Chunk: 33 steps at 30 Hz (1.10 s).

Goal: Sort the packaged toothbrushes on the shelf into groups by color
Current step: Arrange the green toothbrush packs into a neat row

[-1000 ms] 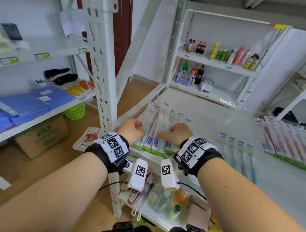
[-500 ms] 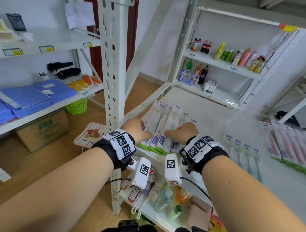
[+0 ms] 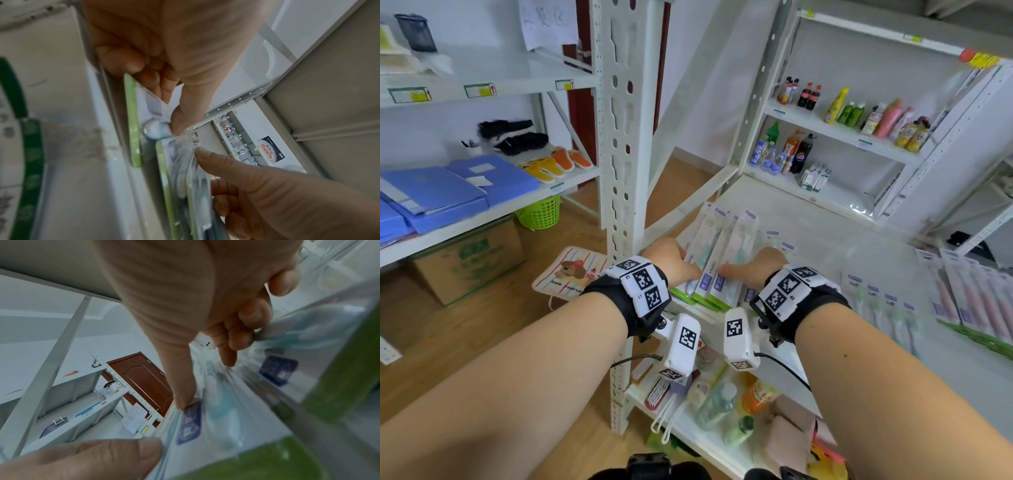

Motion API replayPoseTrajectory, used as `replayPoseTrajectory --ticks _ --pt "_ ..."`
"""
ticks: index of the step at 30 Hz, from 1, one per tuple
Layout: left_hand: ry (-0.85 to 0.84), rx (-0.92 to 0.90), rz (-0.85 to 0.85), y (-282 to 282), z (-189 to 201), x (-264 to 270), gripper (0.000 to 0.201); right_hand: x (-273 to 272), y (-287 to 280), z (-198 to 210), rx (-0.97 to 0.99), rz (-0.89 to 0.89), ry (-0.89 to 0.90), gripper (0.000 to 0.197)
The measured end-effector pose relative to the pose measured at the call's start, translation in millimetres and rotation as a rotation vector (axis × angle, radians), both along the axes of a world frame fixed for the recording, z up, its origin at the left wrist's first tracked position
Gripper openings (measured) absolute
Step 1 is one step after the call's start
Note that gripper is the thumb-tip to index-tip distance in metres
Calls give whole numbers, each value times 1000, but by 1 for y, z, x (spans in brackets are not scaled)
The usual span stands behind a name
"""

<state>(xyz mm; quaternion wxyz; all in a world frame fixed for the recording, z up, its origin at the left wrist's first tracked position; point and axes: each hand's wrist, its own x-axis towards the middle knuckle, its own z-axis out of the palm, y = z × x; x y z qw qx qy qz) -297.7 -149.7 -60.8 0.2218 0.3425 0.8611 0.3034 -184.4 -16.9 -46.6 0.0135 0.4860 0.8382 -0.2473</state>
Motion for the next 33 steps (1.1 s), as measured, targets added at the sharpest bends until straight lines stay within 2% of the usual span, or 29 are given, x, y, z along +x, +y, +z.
replayPoseTrajectory --ticks 7,9,10,11,13,16,17,20,23,25,28,31,33 --pt "4 73 52 -1 -4 0 33 -2 -7 -3 5 -43 57 54" --pt "4 87 65 -3 -5 -1 26 1 -6 0 -9 -57 100 54" --pt "-9 88 70 -4 -4 -1 13 3 -5 2 -10 -60 130 56" --pt "-16 103 81 -6 -5 -1 6 6 -4 4 -19 -57 168 57" --pt "-22 154 141 -6 -7 -1 27 14 -1 9 -65 -47 283 53" --pt "32 261 210 -6 -1 3 24 32 3 15 -184 -95 537 29" --pt "62 309 234 -5 2 4 23 40 7 16 -194 -125 603 26" --pt "99 391 260 0 13 7 19 67 23 19 -212 -235 687 44" --pt "-34 472 213 11 23 16 17 98 35 22 -216 -264 669 45" --pt "-140 485 156 22 26 26 24 118 39 22 -203 -270 624 41" --pt "-160 416 44 36 28 46 28 143 44 19 -183 -332 559 40" --pt "-159 370 -82 49 28 71 9 160 44 13 -149 -345 453 34" --pt "-161 328 -172 56 27 87 12 167 41 10 -118 -352 396 42"
